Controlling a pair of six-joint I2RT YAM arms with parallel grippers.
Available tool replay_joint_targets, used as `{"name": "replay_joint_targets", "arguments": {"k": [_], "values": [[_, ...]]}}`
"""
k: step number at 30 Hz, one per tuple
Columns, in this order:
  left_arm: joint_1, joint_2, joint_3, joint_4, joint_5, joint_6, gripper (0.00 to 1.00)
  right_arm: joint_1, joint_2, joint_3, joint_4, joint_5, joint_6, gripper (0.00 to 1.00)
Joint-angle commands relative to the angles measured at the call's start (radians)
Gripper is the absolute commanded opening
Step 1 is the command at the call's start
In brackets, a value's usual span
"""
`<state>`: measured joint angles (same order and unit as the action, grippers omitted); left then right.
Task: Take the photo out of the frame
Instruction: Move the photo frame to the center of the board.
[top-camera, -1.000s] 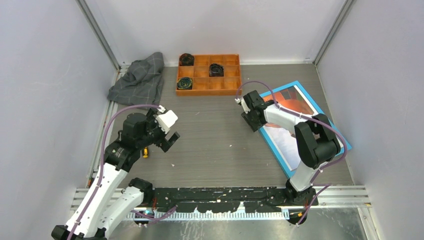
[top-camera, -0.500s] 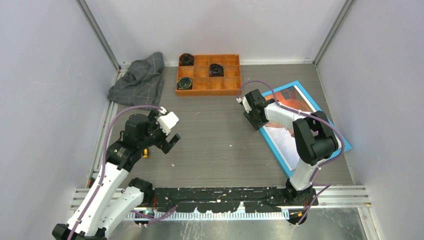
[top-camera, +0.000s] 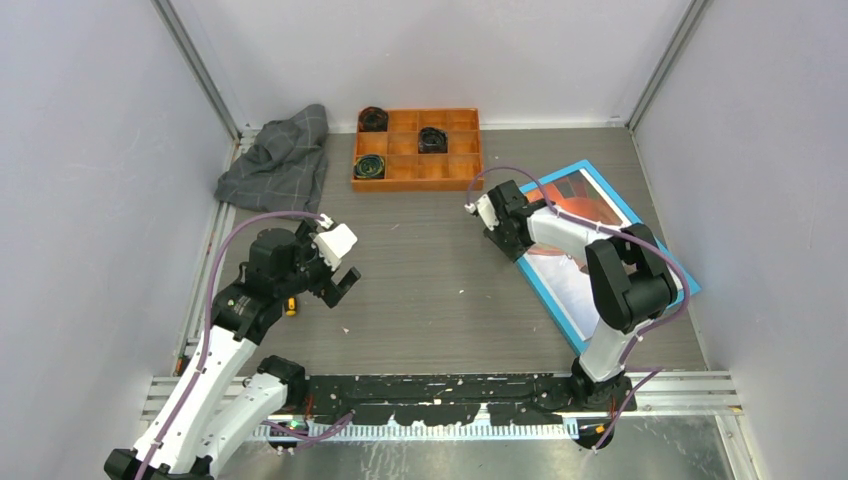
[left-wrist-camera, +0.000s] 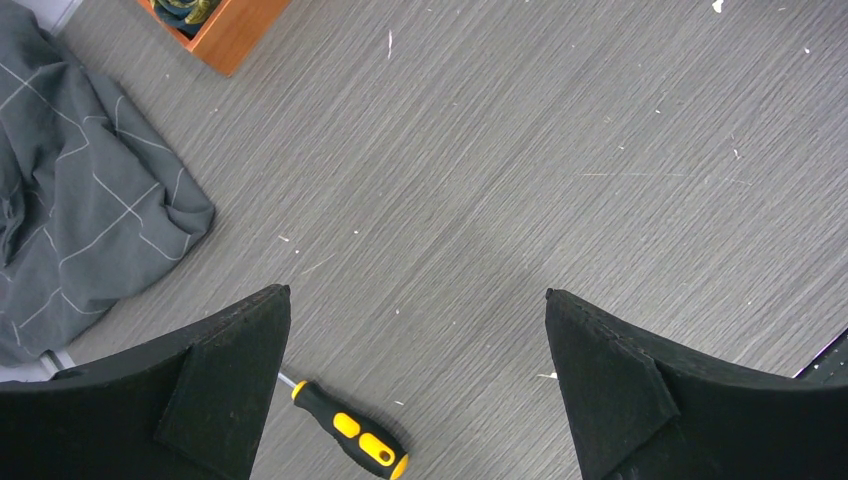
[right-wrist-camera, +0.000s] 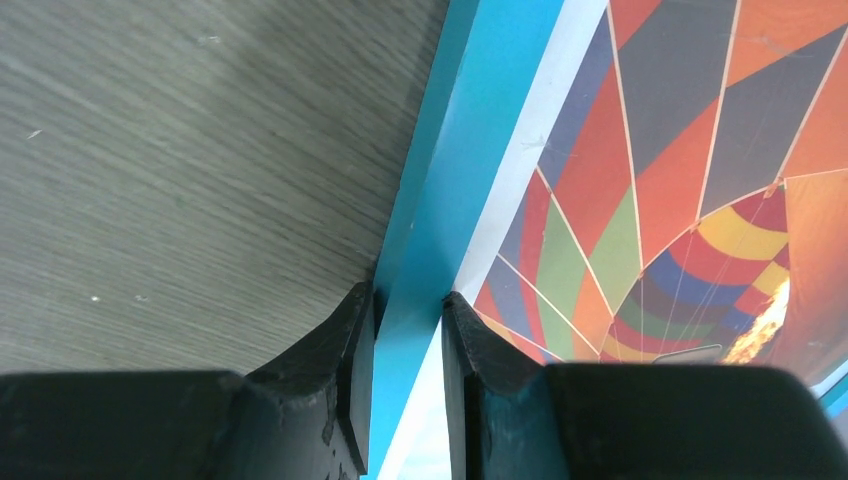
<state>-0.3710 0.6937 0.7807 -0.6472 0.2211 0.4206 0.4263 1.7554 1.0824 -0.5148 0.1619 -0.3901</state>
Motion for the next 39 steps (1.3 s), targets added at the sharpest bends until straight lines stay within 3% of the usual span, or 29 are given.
{"name": "replay_joint_targets", "arguments": {"k": [1, 15, 26, 32, 39], "values": [[-0.002, -0.008, 0.004, 0.022, 0.018, -0.018, 1.00, 0.039, -0.013, -0.045, -0.017, -0.066, -0.126, 0.14], [-0.002, -0.005, 0.007, 0.016, 0.024, -0.016, 1.00, 0.036, -0.134, -0.189, -0.029, -0.049, -0.427, 0.14], [-0.002, 0.002, 0.033, -0.029, 0.034, 0.005, 1.00, 0.048, -0.273, -0.282, -0.165, -0.097, -0.500, 0.14], [-0.002, 0.018, 0.071, -0.078, 0.032, 0.036, 1.00, 0.149, -0.378, -0.364, -0.179, -0.109, -0.491, 0.14], [-0.002, 0.015, 0.114, -0.124, 0.013, 0.047, 1.00, 0.327, -0.378, -0.376, -0.201, -0.113, -0.421, 0.12]]}}
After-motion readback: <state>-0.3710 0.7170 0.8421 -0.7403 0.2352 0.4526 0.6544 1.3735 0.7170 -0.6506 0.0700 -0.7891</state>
